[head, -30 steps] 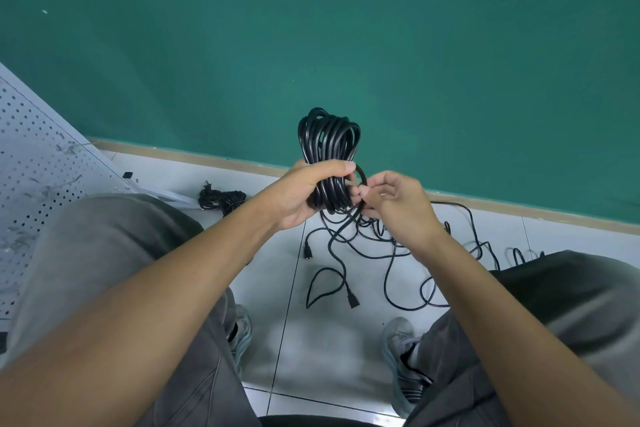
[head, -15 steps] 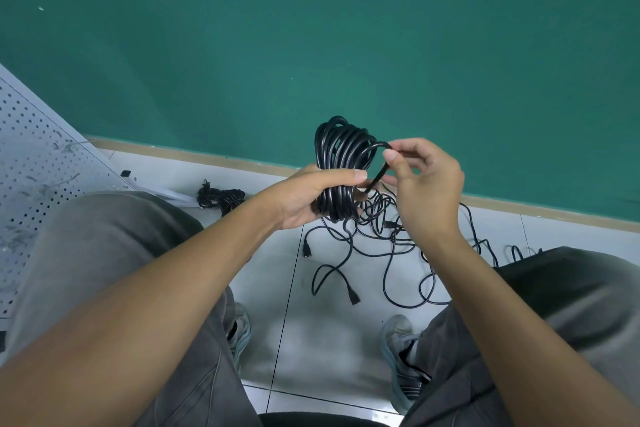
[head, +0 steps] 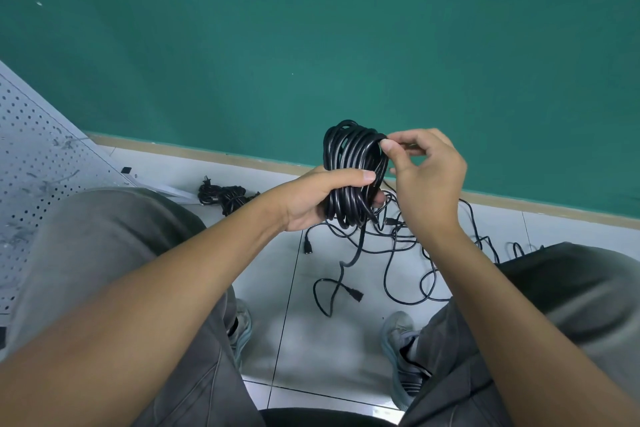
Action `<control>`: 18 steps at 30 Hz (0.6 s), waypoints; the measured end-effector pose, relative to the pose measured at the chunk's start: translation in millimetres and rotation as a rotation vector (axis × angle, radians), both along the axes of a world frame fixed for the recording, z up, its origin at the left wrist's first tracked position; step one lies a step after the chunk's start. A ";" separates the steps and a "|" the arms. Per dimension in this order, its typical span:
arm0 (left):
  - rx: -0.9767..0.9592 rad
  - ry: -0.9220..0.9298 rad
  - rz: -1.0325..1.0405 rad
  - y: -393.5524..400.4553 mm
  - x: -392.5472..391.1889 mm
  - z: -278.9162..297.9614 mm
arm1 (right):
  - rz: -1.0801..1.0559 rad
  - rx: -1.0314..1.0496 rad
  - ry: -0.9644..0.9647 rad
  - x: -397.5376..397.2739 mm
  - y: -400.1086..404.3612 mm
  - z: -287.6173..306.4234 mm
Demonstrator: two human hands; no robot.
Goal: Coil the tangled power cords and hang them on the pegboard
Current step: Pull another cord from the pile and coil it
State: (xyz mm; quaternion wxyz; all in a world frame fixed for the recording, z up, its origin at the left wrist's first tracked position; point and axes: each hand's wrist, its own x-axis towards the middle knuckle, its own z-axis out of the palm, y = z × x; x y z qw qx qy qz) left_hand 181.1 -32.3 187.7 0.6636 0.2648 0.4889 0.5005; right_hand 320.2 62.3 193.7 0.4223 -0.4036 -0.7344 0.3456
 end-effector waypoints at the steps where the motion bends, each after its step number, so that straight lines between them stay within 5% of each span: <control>1: 0.003 -0.029 0.019 0.3 -0.3 -1.4 | -0.005 -0.052 -0.010 0.0 1.9 0.2; 8: 0.024 -0.156 0.199 6.5 -8.3 -9.4 | 0.361 -0.919 -0.020 -2.6 -15.4 -0.6; 12: 0.010 -0.179 0.364 10.0 -26.9 -9.3 | 0.534 -0.956 -0.160 -2.3 -27.1 -5.2; 18: -0.080 -0.049 0.539 9.0 -46.3 -4.7 | 0.533 -0.703 -0.293 6.5 -21.4 6.3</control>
